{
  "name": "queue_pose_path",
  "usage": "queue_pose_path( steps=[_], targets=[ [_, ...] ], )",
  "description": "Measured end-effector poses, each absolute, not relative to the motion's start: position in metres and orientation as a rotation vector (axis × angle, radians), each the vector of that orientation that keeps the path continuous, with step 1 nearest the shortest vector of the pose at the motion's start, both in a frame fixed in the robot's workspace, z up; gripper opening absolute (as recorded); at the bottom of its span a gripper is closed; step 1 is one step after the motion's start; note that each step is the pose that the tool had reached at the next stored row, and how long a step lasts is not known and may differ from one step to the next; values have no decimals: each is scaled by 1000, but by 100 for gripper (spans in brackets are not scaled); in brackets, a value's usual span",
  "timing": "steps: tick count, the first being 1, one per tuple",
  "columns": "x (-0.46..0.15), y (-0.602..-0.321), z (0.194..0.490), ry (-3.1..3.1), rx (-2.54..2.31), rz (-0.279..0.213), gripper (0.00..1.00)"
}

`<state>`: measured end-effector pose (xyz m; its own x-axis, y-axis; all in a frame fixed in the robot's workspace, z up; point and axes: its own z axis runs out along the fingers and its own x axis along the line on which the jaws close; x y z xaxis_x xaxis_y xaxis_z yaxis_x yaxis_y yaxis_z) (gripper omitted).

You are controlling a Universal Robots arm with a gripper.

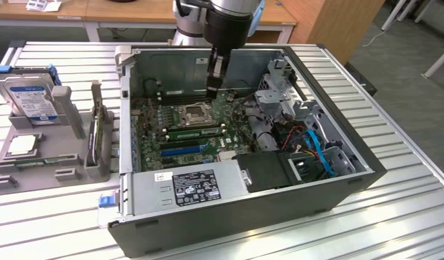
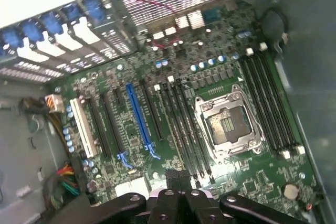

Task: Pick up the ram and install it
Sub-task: 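Press down the ram until it locks into place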

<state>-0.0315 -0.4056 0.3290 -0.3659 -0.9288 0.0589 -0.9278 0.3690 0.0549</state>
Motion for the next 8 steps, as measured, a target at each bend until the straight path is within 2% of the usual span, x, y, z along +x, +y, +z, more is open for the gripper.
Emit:
queue_pose_path(
  steps=[8],
  targets=[
    [-32,-406,329,-2652,1533,-28,11]
  ],
)
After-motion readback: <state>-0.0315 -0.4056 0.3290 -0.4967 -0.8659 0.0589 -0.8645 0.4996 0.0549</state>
